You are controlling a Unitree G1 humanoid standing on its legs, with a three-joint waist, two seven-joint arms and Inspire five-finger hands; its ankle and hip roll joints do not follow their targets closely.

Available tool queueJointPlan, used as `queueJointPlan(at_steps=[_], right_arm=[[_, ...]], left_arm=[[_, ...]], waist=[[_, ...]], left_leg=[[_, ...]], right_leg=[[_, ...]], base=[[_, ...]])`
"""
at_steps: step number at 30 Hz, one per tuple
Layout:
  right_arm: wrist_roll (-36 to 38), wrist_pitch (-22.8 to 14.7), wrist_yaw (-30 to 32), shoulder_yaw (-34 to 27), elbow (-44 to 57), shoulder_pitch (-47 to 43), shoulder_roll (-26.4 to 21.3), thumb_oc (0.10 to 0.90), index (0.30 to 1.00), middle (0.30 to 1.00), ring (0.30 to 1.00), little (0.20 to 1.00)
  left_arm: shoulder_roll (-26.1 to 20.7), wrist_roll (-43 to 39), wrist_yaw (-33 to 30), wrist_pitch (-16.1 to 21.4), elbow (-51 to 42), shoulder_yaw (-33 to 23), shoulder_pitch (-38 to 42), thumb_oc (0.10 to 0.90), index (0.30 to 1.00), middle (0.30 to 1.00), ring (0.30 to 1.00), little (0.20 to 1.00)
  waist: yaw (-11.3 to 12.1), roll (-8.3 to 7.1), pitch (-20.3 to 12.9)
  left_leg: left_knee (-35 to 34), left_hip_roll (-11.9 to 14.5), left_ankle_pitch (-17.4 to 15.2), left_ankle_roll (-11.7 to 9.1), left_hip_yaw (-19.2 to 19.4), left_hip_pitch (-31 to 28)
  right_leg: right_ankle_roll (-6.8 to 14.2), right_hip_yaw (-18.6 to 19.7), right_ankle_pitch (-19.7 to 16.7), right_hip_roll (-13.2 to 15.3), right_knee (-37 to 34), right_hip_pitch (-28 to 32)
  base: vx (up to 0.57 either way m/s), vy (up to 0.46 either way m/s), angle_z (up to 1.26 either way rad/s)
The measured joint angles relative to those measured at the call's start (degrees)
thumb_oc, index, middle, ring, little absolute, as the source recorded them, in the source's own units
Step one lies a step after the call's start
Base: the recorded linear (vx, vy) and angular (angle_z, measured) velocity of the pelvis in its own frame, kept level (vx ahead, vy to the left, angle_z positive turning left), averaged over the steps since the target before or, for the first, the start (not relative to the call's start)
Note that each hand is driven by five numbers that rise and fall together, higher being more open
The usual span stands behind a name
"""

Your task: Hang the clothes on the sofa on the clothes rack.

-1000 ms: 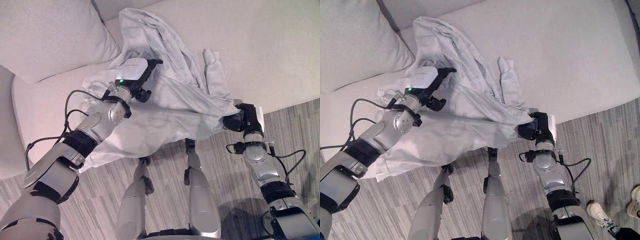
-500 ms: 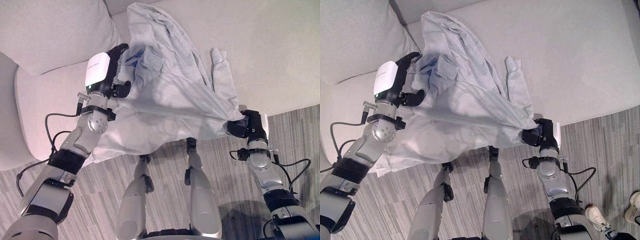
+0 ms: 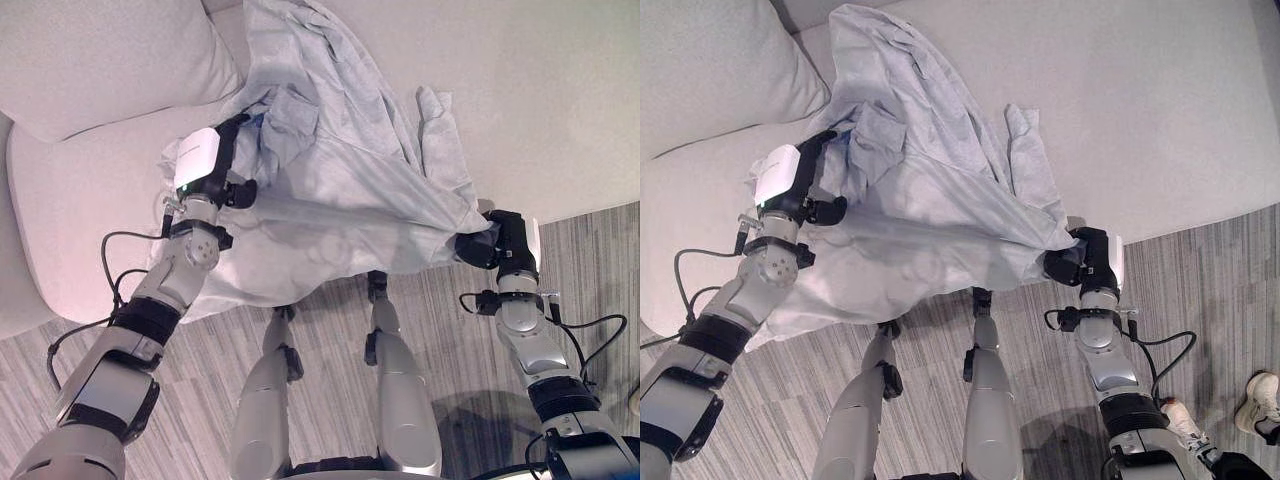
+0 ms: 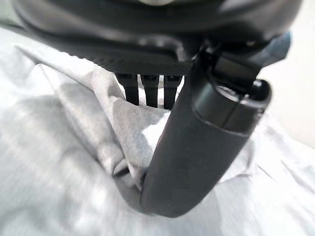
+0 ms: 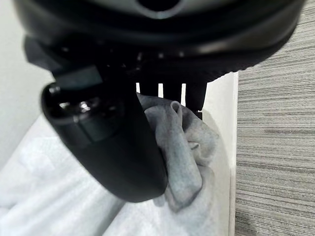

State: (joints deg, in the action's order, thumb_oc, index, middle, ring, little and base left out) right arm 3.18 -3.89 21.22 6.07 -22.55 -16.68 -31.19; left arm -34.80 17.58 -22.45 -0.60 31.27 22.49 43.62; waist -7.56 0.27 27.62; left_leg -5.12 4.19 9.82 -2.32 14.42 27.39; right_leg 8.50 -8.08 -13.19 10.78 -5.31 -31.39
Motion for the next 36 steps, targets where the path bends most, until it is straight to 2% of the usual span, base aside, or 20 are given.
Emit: queueJointPlan(at_steps=[3,12,13,21,25,28,31,32,33,36], right_arm=[[0.0,-0.3,0.0,0.2,1.0,0.0,0.0,0.4,0.3,0.3,0.3,0.3],[0.0,-0.5,0.0,1.0,1.6,0.1,0.0,0.4,0.3,0.3,0.3,0.3],[0.0,-0.5,0.0,1.2,1.7,0.1,0.0,0.4,0.3,0.3,0.3,0.3],[0.0,-0.4,0.0,1.3,2.7,0.1,0.0,0.4,0.3,0.3,0.3,0.3],[0.0,0.0,0.0,1.3,2.7,0.1,0.0,0.4,0.3,0.3,0.3,0.3],[0.0,0.6,0.0,1.2,2.7,0.2,0.0,0.4,0.3,0.3,0.3,0.3],[-0.1,1.4,0.0,0.3,2.7,0.4,0.0,0.4,0.3,0.3,0.3,0.3],[-0.3,1.8,-0.1,-0.3,2.7,0.6,0.1,0.4,0.3,0.3,0.3,0.3],[-0.6,2.5,-0.2,-1.8,2.6,1.8,0.0,0.4,0.3,0.3,0.3,0.3],[-0.8,2.8,-1.8,-3.7,3.3,3.1,-0.3,0.4,0.3,0.3,0.3,0.3]], left_arm=[[-0.9,0.0,-1.1,-0.1,1.3,0.2,1.5,0.8,0.9,0.9,0.9,0.9],[-1.6,0.0,-3.0,0.0,1.9,0.4,1.5,0.8,0.9,0.9,0.9,0.9],[-1.6,0.0,-3.0,0.0,2.0,0.4,1.5,0.4,0.3,0.3,0.3,0.3],[-1.9,-1.8,-2.7,0.1,6.1,1.2,4.2,0.4,0.3,0.3,0.3,0.3],[-1.0,-4.4,-0.8,0.2,5.9,-0.6,2.0,0.4,0.3,0.3,0.3,0.3],[0.2,-6.5,0.7,0.1,3.5,-1.6,-2.9,0.4,0.3,0.3,0.3,0.3],[1.3,-8.3,1.7,0.1,-2.8,-3.8,-11.5,0.4,0.3,0.3,0.3,0.3],[1.7,-8.8,2.0,0.1,-6.3,-5.8,-14.7,0.4,0.3,0.3,0.3,0.3],[1.8,-9.0,2.0,0.3,-11.4,-8.6,-19.9,0.4,0.3,0.3,0.3,0.3],[3.7,-10.8,1.7,0.6,-18.2,-16.3,-25.8,0.4,0.3,0.3,0.3,0.3]], waist=[[-0.9,-0.49,0.2],[-1.3,-0.75,0.2],[-1.3,-0.8,0.2],[-1.6,-1.2,-0.1],[-1.9,-1.23,-0.1],[-2.0,-1.25,-0.1],[-1.0,-1.28,-0.1],[-0.5,-1.28,-0.1],[1.2,-1.18,-0.2],[3.5,-0.24,-0.9]], left_leg=[[0.0,0.0,0.0,0.0,0.1,0.2],[0.0,0.4,0.0,0.0,0.2,0.4],[0.0,0.4,0.0,0.0,0.3,0.4],[0.0,0.9,0.2,-0.4,0.4,0.3],[0.0,0.9,0.2,-0.4,0.5,-0.7],[0.0,1.0,0.2,-0.4,0.5,-3.2],[0.0,1.1,0.2,-0.4,0.1,-6.1],[0.0,1.3,0.2,-0.4,0.0,-7.0],[0.0,1.6,0.1,-0.6,-0.5,-9.7],[0.0,2.2,-0.9,-2.1,-2.1,-12.4]], right_leg=[[0.0,0.1,-0.1,0.0,0.0,-0.3],[0.0,0.4,-0.1,-0.4,0.0,-0.7],[0.0,0.4,-0.1,-0.5,0.0,-0.7],[-0.3,0.5,-0.3,-1.0,0.0,-0.6],[-0.3,0.5,-0.3,-1.0,0.0,0.3],[-0.3,0.5,-0.3,-1.0,0.0,2.6],[-0.7,0.0,0.0,-1.0,0.0,5.7],[-0.8,-0.2,0.1,-1.0,0.0,6.8],[-1.0,-0.7,0.4,-1.2,0.0,9.7],[-1.5,-2.1,1.0,-1.7,0.0,13.3]], base=[[0.0,0.0,0.0],[0.0,-0.002,0.0],[0.0,0.0,0.0],[0.0,0.0,0.0],[0.01,-0.006,-0.02],[0.02,-0.012,-0.03],[0.06,-0.03,0.02],[0.08,-0.057,0.1],[0.09,-0.075,0.12],[0.06,-0.082,0.19]])
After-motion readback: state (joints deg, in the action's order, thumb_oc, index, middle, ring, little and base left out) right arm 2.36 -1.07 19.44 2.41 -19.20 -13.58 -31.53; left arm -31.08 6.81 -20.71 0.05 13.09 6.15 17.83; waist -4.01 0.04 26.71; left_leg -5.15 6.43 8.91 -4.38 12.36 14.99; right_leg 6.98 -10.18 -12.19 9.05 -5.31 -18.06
